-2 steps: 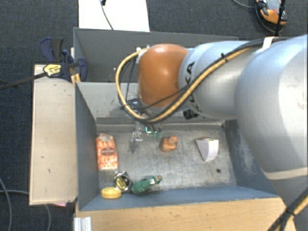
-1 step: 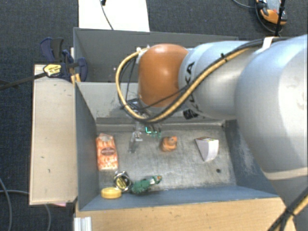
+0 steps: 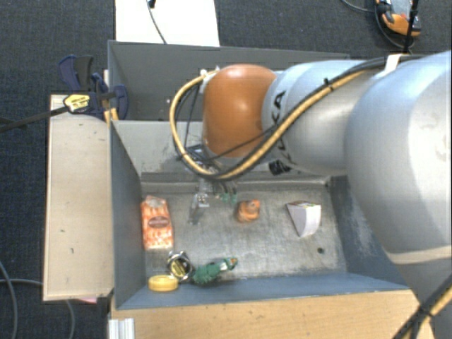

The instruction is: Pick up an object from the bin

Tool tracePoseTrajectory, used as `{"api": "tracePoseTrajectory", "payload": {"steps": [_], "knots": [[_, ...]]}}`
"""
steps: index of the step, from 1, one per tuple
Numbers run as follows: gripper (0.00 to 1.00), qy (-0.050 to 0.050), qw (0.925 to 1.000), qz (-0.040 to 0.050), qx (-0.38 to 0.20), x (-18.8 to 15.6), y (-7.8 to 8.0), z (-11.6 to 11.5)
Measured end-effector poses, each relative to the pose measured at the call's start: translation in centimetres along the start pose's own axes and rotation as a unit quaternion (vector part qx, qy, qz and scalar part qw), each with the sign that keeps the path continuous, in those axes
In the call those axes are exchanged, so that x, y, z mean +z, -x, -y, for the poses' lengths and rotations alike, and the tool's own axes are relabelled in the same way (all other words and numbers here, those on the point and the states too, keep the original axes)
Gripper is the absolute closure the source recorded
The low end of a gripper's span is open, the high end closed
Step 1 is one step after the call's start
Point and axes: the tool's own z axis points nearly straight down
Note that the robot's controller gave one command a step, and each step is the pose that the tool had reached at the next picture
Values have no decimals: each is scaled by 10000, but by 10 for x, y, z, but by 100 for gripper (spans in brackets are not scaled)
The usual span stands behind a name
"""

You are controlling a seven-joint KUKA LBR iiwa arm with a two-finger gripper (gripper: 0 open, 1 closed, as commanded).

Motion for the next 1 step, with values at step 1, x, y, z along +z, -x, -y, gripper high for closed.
{"api": "tracePoseTrajectory", "payload": {"steps": [1], "knots": [[100,6,9928,10,-1196,60,-32,-29]]}}
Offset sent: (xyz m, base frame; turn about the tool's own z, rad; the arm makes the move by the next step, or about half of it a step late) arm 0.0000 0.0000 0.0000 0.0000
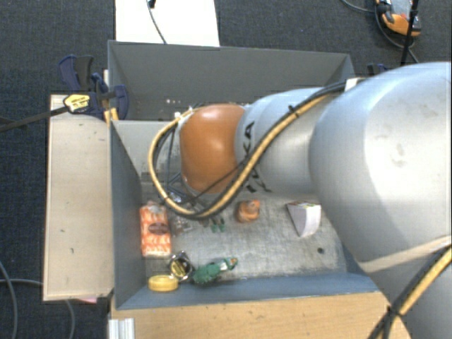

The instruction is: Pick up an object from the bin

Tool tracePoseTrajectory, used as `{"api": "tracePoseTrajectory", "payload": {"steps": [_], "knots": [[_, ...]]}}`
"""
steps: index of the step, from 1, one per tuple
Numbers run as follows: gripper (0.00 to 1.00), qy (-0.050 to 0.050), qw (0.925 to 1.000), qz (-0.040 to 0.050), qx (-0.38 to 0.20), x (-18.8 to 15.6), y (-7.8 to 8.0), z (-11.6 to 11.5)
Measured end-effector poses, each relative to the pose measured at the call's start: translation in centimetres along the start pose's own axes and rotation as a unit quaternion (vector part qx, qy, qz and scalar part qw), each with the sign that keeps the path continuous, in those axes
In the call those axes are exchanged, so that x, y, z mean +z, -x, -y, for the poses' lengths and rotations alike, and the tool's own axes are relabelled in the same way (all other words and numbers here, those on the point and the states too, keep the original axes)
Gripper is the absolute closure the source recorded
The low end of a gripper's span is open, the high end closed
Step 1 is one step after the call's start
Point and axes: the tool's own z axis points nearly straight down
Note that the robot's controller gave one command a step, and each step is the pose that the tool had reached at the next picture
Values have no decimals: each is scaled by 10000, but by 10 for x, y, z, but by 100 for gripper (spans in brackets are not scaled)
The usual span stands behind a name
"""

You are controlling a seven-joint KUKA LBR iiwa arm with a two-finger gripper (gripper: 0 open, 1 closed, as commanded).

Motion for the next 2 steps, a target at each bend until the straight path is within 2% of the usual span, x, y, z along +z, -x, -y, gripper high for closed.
{"api": "tracePoseTrajectory", "payload": {"steps": [1,2], "knots": [[100,0,10000,0,5,0,0,0],[100,-10,10000,-52,-68,-41,2,-1]]}}
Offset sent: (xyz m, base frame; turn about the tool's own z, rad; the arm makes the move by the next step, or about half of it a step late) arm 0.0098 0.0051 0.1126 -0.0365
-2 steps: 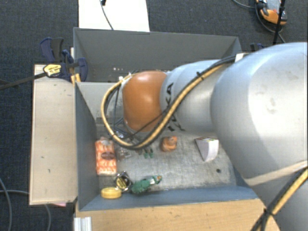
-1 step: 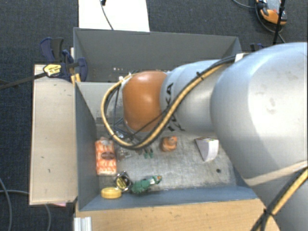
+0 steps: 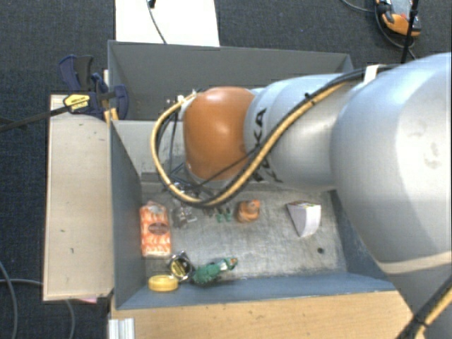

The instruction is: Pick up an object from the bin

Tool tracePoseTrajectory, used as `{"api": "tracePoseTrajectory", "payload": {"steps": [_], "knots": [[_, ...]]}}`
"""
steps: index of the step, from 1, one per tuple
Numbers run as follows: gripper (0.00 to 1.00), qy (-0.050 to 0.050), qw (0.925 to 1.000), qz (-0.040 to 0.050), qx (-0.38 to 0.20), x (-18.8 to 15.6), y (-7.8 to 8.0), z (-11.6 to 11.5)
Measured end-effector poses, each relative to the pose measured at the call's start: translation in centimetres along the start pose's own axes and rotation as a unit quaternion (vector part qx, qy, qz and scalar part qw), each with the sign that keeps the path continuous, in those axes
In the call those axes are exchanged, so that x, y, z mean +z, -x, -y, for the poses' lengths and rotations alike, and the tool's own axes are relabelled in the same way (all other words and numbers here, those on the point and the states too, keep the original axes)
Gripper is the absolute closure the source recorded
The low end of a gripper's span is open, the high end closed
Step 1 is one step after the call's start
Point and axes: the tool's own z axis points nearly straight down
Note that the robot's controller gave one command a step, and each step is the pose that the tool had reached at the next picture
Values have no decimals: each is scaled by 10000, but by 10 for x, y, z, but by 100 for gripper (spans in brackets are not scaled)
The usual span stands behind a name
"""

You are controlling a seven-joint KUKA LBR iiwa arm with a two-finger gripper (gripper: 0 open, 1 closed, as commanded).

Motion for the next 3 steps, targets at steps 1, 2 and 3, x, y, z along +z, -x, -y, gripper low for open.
{"api": "tracePoseTrajectory", "payload": {"steps": [1,2,3], "knots": [[100,-1,10000,30,-93,-62,8,-2],[100,6,9999,65,-95,-73,9,-2],[100,-3,9974,36,-722,-74,-5,-9]]}}
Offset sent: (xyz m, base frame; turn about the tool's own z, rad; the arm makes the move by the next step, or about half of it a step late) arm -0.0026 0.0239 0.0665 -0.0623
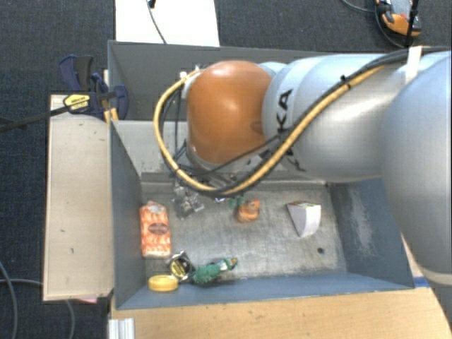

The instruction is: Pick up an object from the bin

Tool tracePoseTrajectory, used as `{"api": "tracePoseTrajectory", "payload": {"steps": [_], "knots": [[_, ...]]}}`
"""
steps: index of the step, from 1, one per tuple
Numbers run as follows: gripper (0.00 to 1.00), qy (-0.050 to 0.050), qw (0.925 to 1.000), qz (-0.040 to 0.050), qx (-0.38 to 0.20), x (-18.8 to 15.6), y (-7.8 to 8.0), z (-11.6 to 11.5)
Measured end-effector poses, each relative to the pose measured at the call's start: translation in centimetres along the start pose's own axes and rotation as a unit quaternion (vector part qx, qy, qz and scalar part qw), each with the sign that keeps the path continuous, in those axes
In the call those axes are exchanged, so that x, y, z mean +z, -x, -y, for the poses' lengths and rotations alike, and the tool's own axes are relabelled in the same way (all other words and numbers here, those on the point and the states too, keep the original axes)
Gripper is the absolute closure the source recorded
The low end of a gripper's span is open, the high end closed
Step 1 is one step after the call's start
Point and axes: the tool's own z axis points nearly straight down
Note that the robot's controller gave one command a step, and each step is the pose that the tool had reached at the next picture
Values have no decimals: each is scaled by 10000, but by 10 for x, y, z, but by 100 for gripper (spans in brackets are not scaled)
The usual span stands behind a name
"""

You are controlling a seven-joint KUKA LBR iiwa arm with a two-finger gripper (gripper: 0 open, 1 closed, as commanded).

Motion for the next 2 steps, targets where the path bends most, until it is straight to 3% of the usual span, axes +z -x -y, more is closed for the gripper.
{"api": "tracePoseTrajectory", "payload": {"steps": [1,2], "knots": [[100,8,9905,5,-1378,0,-6,-8],[0,8,9559,8,-2936,35,-10,-12]]}}
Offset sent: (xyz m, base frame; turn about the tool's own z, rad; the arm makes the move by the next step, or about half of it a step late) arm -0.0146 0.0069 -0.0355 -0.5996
